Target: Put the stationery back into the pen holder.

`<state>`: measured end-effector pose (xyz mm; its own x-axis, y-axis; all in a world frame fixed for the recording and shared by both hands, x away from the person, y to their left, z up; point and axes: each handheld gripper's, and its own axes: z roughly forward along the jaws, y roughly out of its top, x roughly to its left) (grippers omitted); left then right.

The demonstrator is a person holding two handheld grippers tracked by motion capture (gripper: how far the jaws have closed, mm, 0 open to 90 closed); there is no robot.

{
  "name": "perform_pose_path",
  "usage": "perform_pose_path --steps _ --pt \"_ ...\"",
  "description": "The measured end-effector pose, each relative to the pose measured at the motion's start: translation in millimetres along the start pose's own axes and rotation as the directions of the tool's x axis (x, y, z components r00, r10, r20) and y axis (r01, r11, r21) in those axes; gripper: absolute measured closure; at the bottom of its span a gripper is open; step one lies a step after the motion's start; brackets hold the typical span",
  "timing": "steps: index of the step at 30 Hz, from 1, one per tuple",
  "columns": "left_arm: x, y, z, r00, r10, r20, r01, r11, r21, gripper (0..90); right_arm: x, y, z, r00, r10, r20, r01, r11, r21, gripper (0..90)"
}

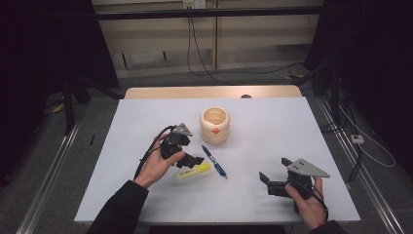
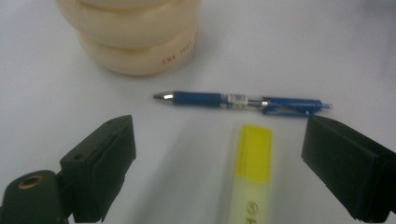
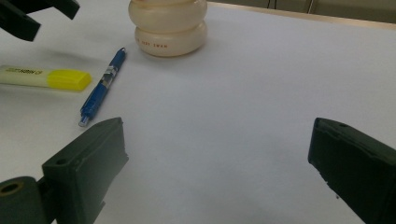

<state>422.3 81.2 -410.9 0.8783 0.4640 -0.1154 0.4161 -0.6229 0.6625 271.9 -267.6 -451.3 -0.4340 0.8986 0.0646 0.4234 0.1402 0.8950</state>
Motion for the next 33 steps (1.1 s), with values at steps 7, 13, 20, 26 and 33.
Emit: perform_pose_path --steps 7,13,20,26,33 --pt "-3.2 5.2 18.1 0.9996 0.027 -0.009 -0.026 0.994 0.107 10.5 -1.0 -0.2 -0.4 1.0 0.005 0.001 -0.005 1.0 -0.004 4.1" --pt "-11.0 4.3 21.3 0.9965 0.083 0.003 -0.083 0.9828 0.165 10.8 -0.6 -0.2 -0.6 1.0 0.004 0.001 -0.004 1.0 -0.004 4.1" --pt "-18.8 2.8 27.6 0.9936 0.112 0.014 -0.112 0.9677 0.226 16.9 -0.9 -0.2 -0.6 1.0 0.005 0.002 -0.005 1.0 -0.004 4.1" --pt "-19.5 0.6 29.5 0.9938 0.1 0.048 -0.109 0.9629 0.247 32.4 -0.8 -0.3 -1.0 1.0 0.005 0.002 -0.005 1.0 -0.003 4.1" --pt "-23.0 -1.4 33.8 0.9914 0.118 0.058 -0.129 0.9527 0.275 45.8 -0.6 -0.3 -0.7 1.0 0.003 0.001 -0.003 1.0 -0.003 4.1"
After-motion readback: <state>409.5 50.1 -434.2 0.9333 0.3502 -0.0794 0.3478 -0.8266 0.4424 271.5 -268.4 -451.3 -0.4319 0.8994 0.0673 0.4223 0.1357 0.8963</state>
